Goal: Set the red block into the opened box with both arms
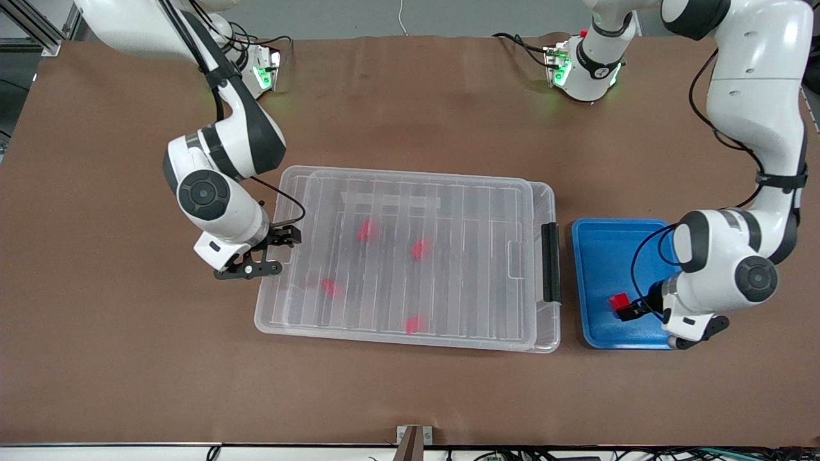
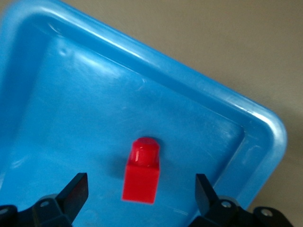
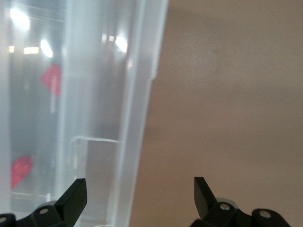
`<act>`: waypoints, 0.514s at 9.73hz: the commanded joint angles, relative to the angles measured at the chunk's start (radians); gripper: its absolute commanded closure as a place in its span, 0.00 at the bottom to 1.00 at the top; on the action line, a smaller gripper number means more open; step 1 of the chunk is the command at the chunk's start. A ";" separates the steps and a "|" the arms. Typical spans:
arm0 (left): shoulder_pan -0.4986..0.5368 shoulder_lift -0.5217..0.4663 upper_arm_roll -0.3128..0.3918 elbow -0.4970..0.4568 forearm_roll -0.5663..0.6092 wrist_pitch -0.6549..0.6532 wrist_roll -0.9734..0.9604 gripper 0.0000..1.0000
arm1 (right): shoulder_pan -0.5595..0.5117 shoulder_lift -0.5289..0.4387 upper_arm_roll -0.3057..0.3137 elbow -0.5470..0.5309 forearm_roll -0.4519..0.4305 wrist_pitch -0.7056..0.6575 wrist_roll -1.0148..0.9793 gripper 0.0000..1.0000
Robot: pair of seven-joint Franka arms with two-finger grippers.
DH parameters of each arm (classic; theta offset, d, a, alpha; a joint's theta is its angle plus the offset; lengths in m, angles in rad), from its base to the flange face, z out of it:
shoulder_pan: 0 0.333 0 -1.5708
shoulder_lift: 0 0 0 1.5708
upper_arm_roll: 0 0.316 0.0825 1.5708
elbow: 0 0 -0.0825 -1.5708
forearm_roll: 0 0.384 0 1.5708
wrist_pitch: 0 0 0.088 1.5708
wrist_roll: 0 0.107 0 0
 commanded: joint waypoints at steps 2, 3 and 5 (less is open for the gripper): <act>-0.004 0.058 0.001 -0.007 0.023 0.034 -0.012 0.34 | -0.060 -0.035 0.010 -0.038 -0.070 -0.051 -0.021 0.00; -0.003 0.058 0.001 -0.008 0.023 0.034 -0.011 0.59 | -0.082 -0.038 0.008 -0.036 -0.070 -0.068 -0.058 0.00; -0.008 0.055 0.001 -0.004 0.024 0.034 -0.012 0.99 | -0.158 -0.048 0.004 -0.035 -0.070 -0.102 -0.133 0.00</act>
